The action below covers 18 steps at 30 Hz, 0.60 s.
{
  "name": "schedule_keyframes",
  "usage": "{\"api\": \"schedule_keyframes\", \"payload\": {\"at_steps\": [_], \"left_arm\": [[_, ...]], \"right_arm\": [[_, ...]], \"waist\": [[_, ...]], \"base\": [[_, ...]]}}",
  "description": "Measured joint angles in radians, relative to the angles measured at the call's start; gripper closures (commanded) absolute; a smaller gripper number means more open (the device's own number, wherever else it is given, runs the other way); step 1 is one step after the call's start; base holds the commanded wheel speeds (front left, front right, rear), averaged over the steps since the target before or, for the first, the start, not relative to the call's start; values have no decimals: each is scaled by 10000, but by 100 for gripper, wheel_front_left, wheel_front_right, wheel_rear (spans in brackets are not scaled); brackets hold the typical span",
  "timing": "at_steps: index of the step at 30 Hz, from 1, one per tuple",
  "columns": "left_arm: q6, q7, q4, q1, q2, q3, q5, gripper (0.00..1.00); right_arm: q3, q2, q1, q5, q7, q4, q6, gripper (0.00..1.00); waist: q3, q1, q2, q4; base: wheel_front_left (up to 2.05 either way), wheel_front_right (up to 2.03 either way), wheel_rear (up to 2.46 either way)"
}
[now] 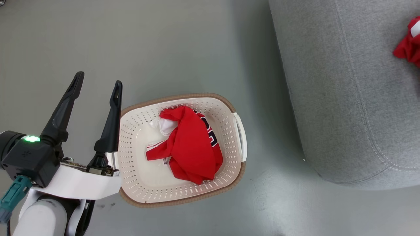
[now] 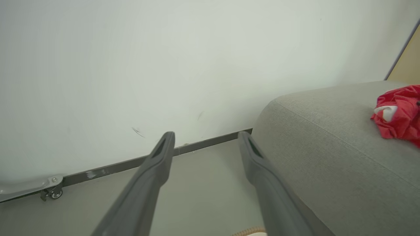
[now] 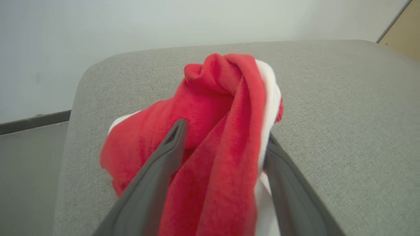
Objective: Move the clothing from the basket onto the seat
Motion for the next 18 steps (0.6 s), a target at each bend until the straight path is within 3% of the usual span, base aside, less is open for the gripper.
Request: {"api": "schedule_keyframes", "payload": {"at_steps": [18], "left_arm": [[2, -550, 395, -4, -587, -102, -238, 0]], "right_arm": [[-736, -458, 858, 731, -127, 495, 0, 0]], "waist": [[-284, 0, 0, -246]], "base": [[0, 0, 0]]}}
